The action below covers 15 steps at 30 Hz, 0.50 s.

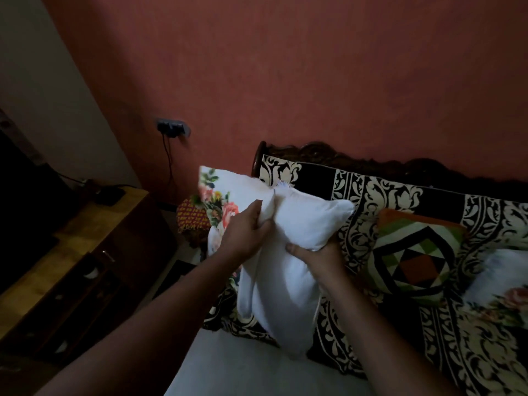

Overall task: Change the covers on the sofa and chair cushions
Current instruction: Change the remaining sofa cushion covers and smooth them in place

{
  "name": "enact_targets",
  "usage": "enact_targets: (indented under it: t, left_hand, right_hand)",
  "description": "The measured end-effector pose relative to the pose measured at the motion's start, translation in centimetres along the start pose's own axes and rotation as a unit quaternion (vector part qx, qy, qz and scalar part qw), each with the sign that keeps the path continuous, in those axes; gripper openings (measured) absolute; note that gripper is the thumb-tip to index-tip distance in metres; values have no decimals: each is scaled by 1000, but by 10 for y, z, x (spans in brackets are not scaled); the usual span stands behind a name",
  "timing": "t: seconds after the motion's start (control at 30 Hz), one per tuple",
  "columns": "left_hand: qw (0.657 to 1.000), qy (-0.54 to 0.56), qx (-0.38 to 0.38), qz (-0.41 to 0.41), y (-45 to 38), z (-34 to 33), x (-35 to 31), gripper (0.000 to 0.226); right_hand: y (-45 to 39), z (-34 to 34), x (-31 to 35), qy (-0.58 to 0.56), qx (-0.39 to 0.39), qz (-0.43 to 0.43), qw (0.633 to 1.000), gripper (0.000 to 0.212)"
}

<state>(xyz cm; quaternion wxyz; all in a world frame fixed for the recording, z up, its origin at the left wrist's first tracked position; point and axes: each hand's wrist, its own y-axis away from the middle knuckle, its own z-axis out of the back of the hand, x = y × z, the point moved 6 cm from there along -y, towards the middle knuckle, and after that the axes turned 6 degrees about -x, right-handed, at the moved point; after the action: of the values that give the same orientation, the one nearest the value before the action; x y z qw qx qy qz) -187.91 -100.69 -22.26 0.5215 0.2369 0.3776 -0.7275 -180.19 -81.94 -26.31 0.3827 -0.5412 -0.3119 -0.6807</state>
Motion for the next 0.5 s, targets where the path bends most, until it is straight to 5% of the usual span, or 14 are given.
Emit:
enact_targets:
  t: [0.13,0.27,0.37,0.5]
  left_hand:
    - [987,-15,-10,159,-16,6,31,48]
    - [974,-203,54,82,-19,1,30,33]
    - [974,-204,58,76,-26,1,27,36]
    - [959,-216,156,99,-41,-5,74,113]
  right_hand:
    - [18,-15,-4,20,52,42,998,52]
    - [36,-13,-22,37,73,59,995,61]
    - [39,-5,-36,42,58,48,996,54]
    - [45,-2,-35,105,19,117,987,47]
